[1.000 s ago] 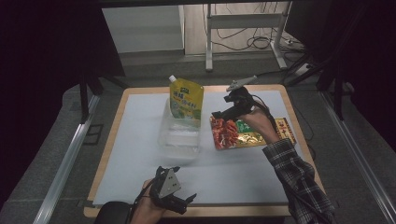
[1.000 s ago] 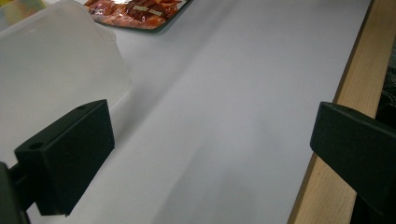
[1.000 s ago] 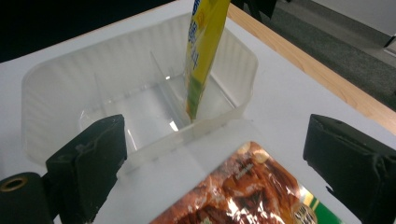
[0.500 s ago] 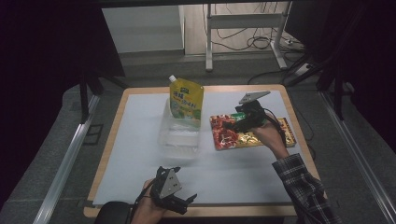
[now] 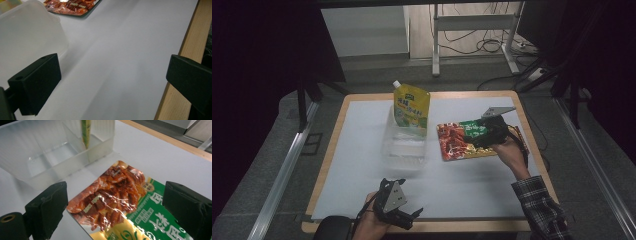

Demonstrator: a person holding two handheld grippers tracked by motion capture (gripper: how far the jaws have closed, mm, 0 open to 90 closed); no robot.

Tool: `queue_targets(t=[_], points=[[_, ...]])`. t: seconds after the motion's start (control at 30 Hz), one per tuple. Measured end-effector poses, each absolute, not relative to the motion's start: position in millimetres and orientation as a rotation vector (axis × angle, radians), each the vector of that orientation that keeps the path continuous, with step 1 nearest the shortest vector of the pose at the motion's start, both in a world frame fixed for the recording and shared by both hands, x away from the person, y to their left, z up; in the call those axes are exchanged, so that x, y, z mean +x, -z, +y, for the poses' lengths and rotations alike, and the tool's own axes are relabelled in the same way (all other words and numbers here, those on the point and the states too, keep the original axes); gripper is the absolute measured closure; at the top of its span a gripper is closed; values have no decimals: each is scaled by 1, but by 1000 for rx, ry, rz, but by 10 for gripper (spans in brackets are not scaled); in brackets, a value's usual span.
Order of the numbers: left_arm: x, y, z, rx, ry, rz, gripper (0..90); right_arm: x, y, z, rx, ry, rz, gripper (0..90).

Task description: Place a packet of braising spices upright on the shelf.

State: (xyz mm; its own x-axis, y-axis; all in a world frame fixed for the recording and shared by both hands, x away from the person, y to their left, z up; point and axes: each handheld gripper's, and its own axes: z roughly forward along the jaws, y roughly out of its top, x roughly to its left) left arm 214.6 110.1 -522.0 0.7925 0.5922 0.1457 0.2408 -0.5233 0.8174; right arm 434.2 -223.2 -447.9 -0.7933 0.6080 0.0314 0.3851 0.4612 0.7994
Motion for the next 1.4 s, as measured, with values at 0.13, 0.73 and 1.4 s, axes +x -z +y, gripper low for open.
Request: queue_targets(t=[0.13, 0.73, 1.4], points=[[215, 522, 111, 2111, -521, 621, 0, 436, 456, -231, 885, -1199, 2461, 71], [215, 523, 109, 2125, -514, 613, 0, 460, 479, -279, 1017, -1119, 2382, 92], [215, 525, 107, 2141, -516, 605, 0, 503, 500, -288, 1252, -1062, 2399, 65]])
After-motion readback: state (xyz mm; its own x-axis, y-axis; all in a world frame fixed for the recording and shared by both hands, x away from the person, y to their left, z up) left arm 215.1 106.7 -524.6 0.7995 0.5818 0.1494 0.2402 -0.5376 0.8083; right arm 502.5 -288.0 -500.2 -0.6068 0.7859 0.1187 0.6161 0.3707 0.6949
